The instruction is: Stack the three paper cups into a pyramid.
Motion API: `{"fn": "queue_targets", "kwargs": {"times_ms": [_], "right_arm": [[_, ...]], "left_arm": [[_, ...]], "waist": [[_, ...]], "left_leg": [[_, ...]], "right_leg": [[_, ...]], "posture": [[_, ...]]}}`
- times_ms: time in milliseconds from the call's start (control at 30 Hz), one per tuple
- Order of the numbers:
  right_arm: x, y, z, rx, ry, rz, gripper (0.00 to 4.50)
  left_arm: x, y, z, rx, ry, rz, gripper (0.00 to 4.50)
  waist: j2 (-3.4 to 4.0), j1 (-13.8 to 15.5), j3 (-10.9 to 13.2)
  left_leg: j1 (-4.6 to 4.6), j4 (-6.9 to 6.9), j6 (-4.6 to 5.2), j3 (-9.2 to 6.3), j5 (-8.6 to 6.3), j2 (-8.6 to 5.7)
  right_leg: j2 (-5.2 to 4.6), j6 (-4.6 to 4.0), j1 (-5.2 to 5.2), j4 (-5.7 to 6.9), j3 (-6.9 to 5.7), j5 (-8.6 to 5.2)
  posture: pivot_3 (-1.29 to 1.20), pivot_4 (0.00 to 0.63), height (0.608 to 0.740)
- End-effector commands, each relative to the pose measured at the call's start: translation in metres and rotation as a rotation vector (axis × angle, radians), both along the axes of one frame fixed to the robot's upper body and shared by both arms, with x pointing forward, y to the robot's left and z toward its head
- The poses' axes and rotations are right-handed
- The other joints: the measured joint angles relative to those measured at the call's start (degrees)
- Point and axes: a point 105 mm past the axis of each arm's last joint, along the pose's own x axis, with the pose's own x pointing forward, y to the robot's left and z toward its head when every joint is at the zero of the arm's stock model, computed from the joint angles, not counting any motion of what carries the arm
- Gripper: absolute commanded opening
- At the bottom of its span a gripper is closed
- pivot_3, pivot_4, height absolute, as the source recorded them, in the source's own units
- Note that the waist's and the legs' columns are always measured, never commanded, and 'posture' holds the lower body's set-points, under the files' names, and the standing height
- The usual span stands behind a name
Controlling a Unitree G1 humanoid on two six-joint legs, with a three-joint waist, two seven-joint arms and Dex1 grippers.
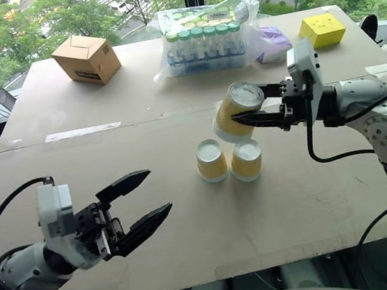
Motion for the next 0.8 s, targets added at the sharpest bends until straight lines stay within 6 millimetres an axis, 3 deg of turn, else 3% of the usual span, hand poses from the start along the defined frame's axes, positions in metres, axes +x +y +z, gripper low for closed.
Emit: {"fn": "queue_targets", "kwargs": {"times_ms": [33, 367, 567, 600, 700, 733, 800], "right_arm": [[-0.014, 0.011, 0.005, -0.035, -0.037, 0.068, 2.22], [0.006, 0.019, -0.018, -0.136, -0.082, -0.024, 2.22], [0.002, 0.023, -0.027, -0.170, -0.076, 0.025, 2.22], [0.001, 0.023, -0.028, -0.172, -0.077, 0.030, 3.07], [0.001, 0.023, -0.025, -0.172, -0.100, 0.040, 4.17], [0.001, 0.022, -0.018, -0.155, -0.109, 0.036, 4.44], [-0.002, 0.019, -0.007, -0.127, -0.129, 0.045, 4.44]], "left_arm": [[-0.005, -0.003, 0.006, 0.003, -0.043, -0.010, 4.50], [-0.009, -0.001, 0.004, -0.004, -0.031, 0.007, 4.50], [-0.010, -0.003, 0.004, -0.009, -0.030, 0.008, 4.50], [-0.010, -0.003, 0.004, -0.010, -0.030, 0.008, 4.50], [-0.010, -0.003, 0.004, -0.012, -0.030, 0.008, 4.50], [-0.010, -0.003, 0.005, -0.013, -0.032, 0.011, 4.50], [-0.009, -0.001, 0.006, -0.020, -0.038, 0.020, 4.50]], "waist": [[0.00, -0.09, 0.00], [-0.01, -0.17, -0.01], [-0.02, -0.17, -0.01], [-0.02, -0.17, -0.02], [-0.02, -0.18, -0.01], [-0.02, -0.19, -0.01], [-0.02, -0.17, -0.01]], "left_leg": [[0.00, 0.00, 0.00, 0.00, 0.00, 0.00], [-0.01, 0.00, 0.00, 0.01, 0.00, 0.00], [-0.01, 0.01, -0.01, 0.01, 0.00, 0.01], [-0.01, 0.01, -0.01, 0.01, 0.00, 0.00], [-0.01, 0.01, -0.01, 0.01, 0.00, 0.01], [-0.01, 0.01, 0.00, 0.01, 0.00, 0.01], [-0.01, 0.01, -0.01, 0.01, 0.00, 0.01]], "right_leg": [[0.00, 0.00, 0.00, 0.00, 0.00, 0.00], [0.01, 0.00, -0.02, 0.01, 0.00, 0.00], [0.01, 0.00, -0.02, 0.02, 0.00, 0.00], [0.01, 0.00, -0.02, 0.02, 0.00, 0.00], [0.01, 0.00, -0.02, 0.02, 0.00, 0.00], [0.01, 0.00, -0.02, 0.02, 0.00, 0.00], [0.01, 0.00, -0.02, 0.02, 0.00, 0.00]], "posture": [[0.00, 0.150, 0.740], [0.00, 0.150, 0.740], [0.00, 0.150, 0.740], [0.00, 0.150, 0.740], [0.00, 0.150, 0.740], [0.00, 0.150, 0.740], [0.00, 0.150, 0.740]]}}
